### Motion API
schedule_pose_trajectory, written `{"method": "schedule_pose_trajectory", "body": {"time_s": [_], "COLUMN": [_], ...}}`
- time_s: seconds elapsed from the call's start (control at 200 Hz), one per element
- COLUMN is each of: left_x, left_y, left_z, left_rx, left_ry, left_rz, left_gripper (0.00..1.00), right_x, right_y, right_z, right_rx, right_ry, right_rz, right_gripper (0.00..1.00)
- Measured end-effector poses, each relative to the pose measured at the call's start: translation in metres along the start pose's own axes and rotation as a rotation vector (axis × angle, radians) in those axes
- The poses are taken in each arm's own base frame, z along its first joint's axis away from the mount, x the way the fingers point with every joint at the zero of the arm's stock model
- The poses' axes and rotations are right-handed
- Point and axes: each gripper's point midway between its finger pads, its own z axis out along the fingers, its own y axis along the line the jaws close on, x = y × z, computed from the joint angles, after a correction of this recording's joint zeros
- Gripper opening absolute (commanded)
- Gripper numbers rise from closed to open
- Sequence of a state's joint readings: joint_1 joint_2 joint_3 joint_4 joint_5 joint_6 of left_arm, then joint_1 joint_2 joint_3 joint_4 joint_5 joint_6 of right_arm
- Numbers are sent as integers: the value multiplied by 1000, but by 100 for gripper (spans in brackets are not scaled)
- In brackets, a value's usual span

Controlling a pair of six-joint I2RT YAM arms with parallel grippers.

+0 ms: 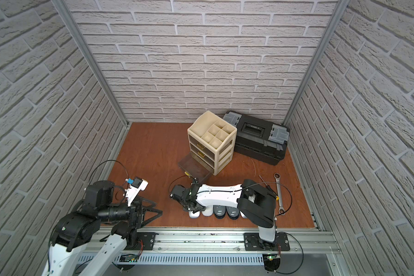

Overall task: Take the mice out of the drawer
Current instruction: Place the mouse at the center of the board.

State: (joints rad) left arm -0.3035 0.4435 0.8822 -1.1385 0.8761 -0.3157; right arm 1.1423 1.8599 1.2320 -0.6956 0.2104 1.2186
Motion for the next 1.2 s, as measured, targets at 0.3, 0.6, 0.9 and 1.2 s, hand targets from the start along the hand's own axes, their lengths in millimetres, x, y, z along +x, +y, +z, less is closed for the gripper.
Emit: {"method": "schedule_pose_trajectory", "body": {"time_s": [0.3,0.6,0.9,1.2], "left_x": [0,-3,-12,-34], "left_y": [0,0,11,31], "left_z": [0,2,5,7], "left_rx": [1,5,-43,-143], "left_ry": [-1,2,-8,-54], "left_rz": [2,-3,-16,-43], "left_gripper": [98,98,98,98], "right_x": [-3,-9,-33,-75], "right_y": [-1,-2,-2,-10], "right_z": [1,-1,-29,-127], "right_rx": [6,15,1,-145], "right_ry": [-11,-46,-180,-408], "right_rz": [-1,-23,-117,-217], "right_gripper": [67,74,75,97]}}
